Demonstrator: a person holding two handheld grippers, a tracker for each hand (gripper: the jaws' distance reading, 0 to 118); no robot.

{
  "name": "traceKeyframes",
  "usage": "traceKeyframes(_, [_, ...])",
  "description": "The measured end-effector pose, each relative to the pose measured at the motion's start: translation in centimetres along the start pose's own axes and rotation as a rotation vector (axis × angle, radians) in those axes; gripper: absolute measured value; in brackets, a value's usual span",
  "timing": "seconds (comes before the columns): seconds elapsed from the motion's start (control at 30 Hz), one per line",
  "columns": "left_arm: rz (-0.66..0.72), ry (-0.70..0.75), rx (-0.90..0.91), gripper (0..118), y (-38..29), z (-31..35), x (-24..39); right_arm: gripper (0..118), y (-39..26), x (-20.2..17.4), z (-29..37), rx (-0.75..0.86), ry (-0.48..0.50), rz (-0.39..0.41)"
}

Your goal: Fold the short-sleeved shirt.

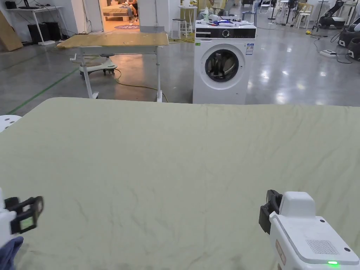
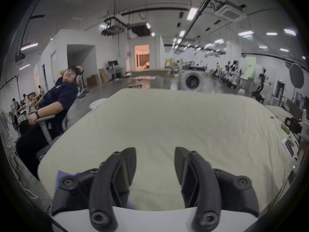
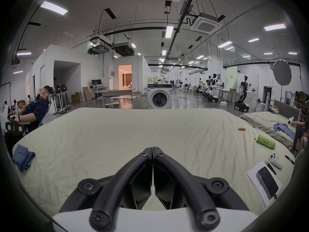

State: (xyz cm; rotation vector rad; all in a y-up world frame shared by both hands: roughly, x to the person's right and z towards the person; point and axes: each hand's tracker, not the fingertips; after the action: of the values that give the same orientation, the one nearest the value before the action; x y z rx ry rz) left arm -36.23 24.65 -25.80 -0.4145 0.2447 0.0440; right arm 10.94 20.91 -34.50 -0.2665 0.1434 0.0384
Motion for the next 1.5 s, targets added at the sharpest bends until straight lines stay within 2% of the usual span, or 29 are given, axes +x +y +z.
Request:
traceKeyframes(0.07, [0.018,-0.015,0.045,34,-0.4,0.0,3.2,0,0.2,-0.1,0.1,0.008,-0.001,-0.001])
traceKeyframes(0.2, [0.024,-0.032,0.146,4,-0.9,-0.4,8.0,0,0.5,-0.2,0.3,0.029,-0.005,0.002])
traceKeyframes(0.27, [-0.001,-0.026,0.187,0,-1.3,-1.0,9.8,0,0.7,-0.3,0.4,0.039,-0.010,-0.002])
traceKeyframes(0.5, [-0.020,-0.003,0.272,0,-1.4,-0.7,14.0,0,0.9,-0.2,0.5,0.070,-0.037,-0.014])
traceKeyframes(0.93, [-0.051,0.006,0.301,0,-1.3,-0.8,15.3,0,1.0,0.3,0.9,0.116,-0.085,-0.022])
traceKeyframes(1.07, [-0.062,0.000,0.307,0,-1.1,-0.7,15.7,0,1.2,0.0,1.1,0.135,-0.076,0.004])
traceKeyframes(1.3, [-0.065,-0.006,0.309,0,-1.1,-0.6,16.6,0,1.0,0.3,0.9,0.124,-0.064,-0.011])
traceKeyframes(1.33, [-0.067,-0.009,0.308,3,-1.0,-0.6,16.6,1,1.0,0.3,0.8,0.121,-0.061,-0.017])
traceKeyframes(1.37, [-0.070,-0.010,0.306,10,-1.0,-0.7,16.8,6,0.9,0.4,0.8,0.120,-0.062,-0.017])
traceKeyframes(1.47, [-0.076,-0.012,0.309,55,-1.1,-0.8,16.9,67,0.7,0.4,0.8,0.122,-0.083,-0.004])
traceKeyframes(1.5, [-0.072,-0.010,0.308,67,-1.1,-0.8,17.0,78,0.6,0.5,0.7,0.121,-0.088,-0.002])
